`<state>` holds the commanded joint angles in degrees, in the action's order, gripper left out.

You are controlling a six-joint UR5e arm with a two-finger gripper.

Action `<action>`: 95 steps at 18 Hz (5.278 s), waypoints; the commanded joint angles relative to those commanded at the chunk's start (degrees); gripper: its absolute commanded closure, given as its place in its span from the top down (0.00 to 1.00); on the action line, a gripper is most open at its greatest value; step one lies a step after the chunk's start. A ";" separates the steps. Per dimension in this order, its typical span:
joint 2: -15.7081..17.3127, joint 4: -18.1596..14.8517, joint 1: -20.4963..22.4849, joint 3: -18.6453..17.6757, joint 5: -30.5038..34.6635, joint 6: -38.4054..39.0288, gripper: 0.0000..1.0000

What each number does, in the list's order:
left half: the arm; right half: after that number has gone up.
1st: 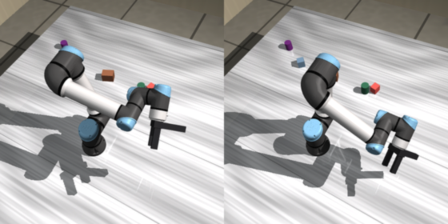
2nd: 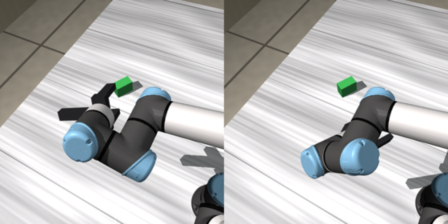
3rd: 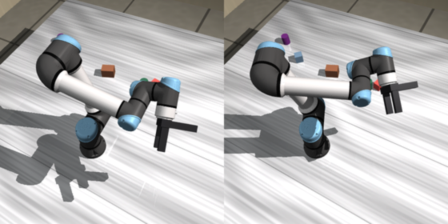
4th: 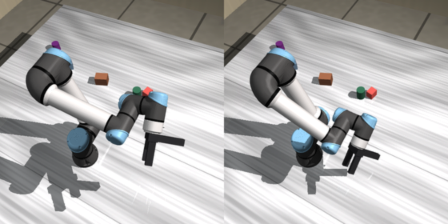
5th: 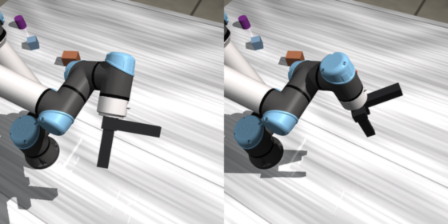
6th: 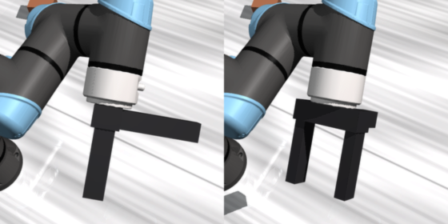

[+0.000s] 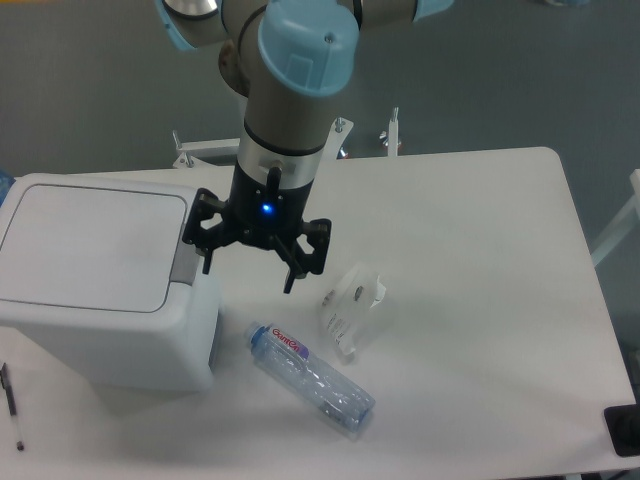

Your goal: Open the trash can

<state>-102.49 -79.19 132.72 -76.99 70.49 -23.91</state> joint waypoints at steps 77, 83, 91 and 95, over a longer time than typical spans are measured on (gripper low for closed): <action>-5.00 0.97 18.10 1.93 -1.14 -30.29 1.00; -7.72 0.26 19.42 1.75 10.00 -46.11 1.00; -10.98 1.23 20.30 1.40 13.79 -54.38 1.00; -13.70 1.49 21.62 2.28 15.37 -61.15 1.00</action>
<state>-116.19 -77.70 154.33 -74.71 85.86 -85.07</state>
